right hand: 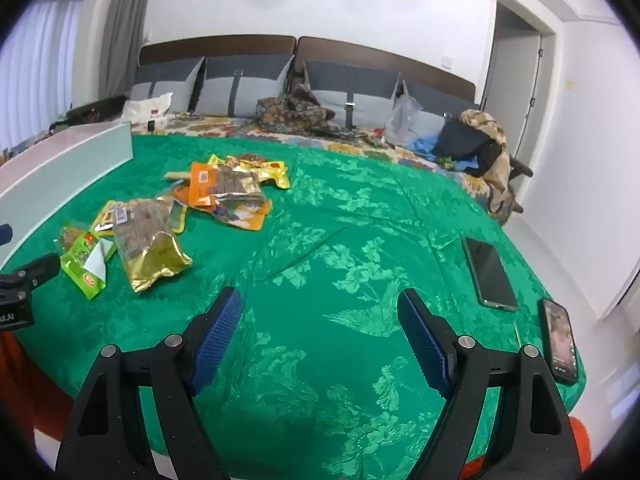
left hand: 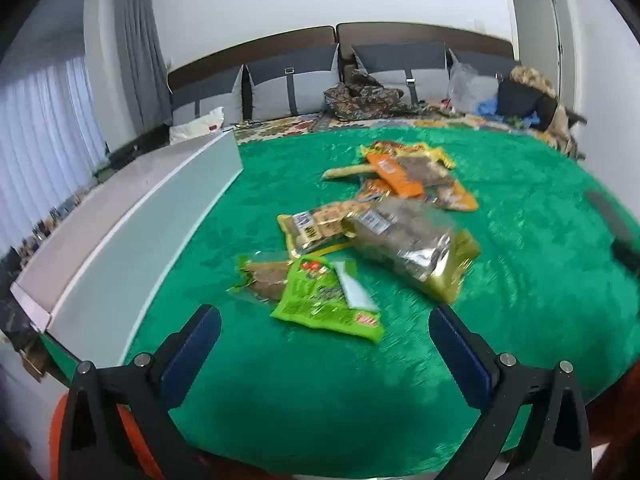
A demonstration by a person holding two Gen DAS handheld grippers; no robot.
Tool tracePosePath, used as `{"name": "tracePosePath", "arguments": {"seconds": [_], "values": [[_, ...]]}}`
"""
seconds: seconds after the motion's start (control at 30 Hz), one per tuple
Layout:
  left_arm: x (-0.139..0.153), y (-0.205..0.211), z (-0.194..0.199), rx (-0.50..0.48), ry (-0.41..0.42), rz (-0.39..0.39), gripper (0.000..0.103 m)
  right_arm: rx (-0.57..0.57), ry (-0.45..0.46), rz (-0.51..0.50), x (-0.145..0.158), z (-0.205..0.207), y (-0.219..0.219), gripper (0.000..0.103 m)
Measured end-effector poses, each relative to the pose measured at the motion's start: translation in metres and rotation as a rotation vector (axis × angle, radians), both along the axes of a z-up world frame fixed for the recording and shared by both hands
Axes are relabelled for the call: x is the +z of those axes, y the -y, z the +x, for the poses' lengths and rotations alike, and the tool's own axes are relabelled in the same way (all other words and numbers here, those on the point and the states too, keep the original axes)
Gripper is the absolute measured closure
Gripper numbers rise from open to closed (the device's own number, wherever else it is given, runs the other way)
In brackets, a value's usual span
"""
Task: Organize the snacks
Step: 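Move the left tool toward the snack pile on the green cover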
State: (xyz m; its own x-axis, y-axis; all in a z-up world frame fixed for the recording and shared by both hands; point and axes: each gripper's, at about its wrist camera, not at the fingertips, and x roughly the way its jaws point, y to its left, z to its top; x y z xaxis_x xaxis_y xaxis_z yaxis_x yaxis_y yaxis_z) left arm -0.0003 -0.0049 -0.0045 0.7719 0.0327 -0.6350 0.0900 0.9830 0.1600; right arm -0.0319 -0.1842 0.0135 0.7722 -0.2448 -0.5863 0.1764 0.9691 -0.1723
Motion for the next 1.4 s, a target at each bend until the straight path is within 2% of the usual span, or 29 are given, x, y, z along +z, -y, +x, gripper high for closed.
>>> {"name": "tracePosePath", "arguments": {"seconds": [0.03,0.17,0.33,0.53,0.7,0.87,1.13,1.4], "values": [[-0.002,0.002,0.001,-0.004,-0.010,0.016,0.000,-0.002,-0.002,-0.005,0.000,-0.001,0.000,0.020],[-0.002,-0.022,-0.007,0.041,0.008,-0.081,0.000,-0.004,0.019,-0.032,0.003,-0.007,0.001,0.020],[-0.009,-0.014,-0.001,0.058,-0.004,-0.042,0.000,0.025,0.023,-0.119,0.001,-0.012,-0.011,0.020],[-0.008,-0.019,0.001,0.076,-0.004,-0.067,0.000,0.035,0.044,-0.153,0.008,-0.011,-0.013,0.020],[-0.013,-0.024,0.001,0.083,-0.014,-0.057,0.000,0.026,0.043,-0.142,-0.002,-0.010,-0.011,0.020],[-0.020,-0.027,0.006,0.089,-0.041,-0.055,0.000,0.033,-0.013,-0.101,-0.021,-0.001,-0.009,0.020],[-0.025,-0.025,0.012,0.082,-0.052,-0.059,0.000,0.039,-0.004,-0.122,-0.022,-0.005,-0.011,0.020],[-0.026,-0.030,0.014,0.092,-0.057,-0.080,0.000,0.038,-0.033,-0.116,-0.029,-0.001,-0.011,0.020]]}}
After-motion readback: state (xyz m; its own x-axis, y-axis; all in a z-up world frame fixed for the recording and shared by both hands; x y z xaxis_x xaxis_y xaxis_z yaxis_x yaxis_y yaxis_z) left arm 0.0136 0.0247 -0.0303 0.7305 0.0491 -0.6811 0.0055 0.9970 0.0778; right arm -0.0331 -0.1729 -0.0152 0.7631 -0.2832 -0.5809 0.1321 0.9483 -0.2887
